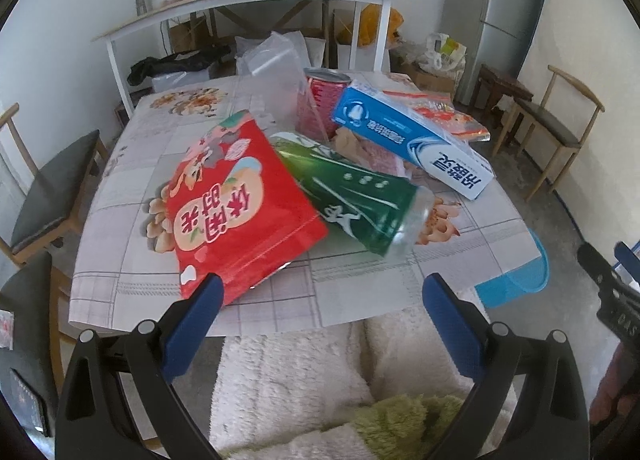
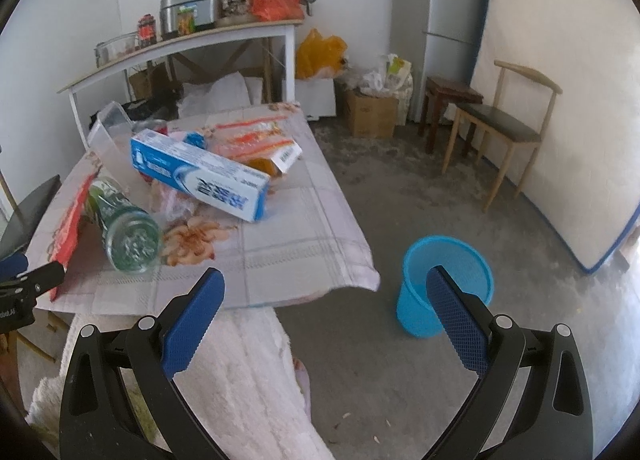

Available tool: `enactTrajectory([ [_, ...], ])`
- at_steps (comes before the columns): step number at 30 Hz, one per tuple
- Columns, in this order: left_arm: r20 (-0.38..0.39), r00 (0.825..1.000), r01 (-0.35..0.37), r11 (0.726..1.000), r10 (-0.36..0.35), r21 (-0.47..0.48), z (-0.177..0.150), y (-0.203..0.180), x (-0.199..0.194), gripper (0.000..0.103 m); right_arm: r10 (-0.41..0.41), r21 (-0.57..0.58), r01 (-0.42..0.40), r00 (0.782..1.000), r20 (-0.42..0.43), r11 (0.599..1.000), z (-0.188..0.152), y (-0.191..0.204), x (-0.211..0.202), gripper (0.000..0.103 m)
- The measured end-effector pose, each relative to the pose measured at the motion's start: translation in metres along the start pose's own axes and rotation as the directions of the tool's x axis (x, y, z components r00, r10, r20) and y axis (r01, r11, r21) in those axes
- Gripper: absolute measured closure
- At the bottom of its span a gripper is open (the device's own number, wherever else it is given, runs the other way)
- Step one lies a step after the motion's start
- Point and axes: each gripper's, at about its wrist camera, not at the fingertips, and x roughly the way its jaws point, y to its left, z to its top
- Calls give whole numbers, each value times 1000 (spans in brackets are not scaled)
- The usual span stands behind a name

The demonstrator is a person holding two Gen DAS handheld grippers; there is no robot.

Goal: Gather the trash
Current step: 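Reach the left gripper to the red snack bag and close on its edge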

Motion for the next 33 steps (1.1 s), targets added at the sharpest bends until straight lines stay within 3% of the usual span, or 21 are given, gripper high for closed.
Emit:
enactTrajectory([
  [5, -2, 996, 88, 995, -88, -49, 0, 30, 3, 6, 36, -46, -34, 998, 51, 998, 10, 20, 0, 7],
  [8, 46, 988, 151, 986, -148, -69, -2, 48, -2, 6, 74, -76, -69, 995, 72, 995, 17, 33, 3, 6],
  [14, 89, 979, 192, 979, -185, -72, 0, 67, -6, 6, 190, -139, -173, 974, 122, 975, 27, 59, 6, 6],
  [19, 127, 970, 218, 973, -208, -72, -3, 76, -1, 6, 209, -156, -190, 971, 116, 969, 29, 70, 10, 6],
  [22, 136, 981, 132, 990, -137, 50, -4, 63, 5, 6, 210, -159, -193, 973, 94, 968, 28, 74, 18, 6],
  [24, 142, 988, 34, 985, -59, 171, -6, 48, 13, 6, 210, -152, -197, 975, 71, 968, 28, 76, 24, 6],
  [27, 156, 988, -73, 944, 23, 321, -12, 27, 27, 6, 202, -143, -193, 978, 51, 971, 28, 77, 31, 6],
  [31, 154, 987, -115, 904, 55, 412, -14, 16, 48, 6, 192, -129, -187, 981, 28, 974, 29, 77, 38, 6],
  [33, 170, 980, -170, 875, 103, 453, -15, 10, 59, 6, 190, -123, -186, 982, 21, 975, 30, 77, 40, 6],
])
